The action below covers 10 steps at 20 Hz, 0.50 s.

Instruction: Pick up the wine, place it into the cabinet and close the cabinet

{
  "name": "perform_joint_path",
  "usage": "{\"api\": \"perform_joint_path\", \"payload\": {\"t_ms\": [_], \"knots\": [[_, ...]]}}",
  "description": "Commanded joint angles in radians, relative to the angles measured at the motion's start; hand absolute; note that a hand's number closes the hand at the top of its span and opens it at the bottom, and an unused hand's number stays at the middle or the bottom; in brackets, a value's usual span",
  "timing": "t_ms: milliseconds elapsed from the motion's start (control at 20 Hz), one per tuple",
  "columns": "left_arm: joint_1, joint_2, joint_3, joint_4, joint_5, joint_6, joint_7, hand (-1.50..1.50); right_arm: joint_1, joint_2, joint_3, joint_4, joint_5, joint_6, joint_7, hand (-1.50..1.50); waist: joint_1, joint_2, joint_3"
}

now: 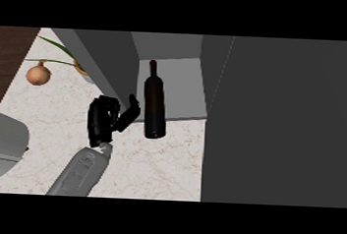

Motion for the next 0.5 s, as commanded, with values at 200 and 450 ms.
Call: {"api": "perform_joint_path", "payload": {"t_ms": [200, 450], "knots": [[-0.186, -0.088, 0.021, 0.166, 0.047, -0.065, 0.050, 1.50, 0.019, -0.015, -0.003, -0.049, -0.070, 0.016, 0.023, -1.50, -0.060, 0.041, -0.022], [-0.224, -0.033, 0.014, 0.195, -0.020, -0.031, 0.025, 1.50, 0.013, -0.014, 0.002, -0.043, -0.065, 0.023, 0.016, -1.50, -0.065, 0.040, -0.020]]}}
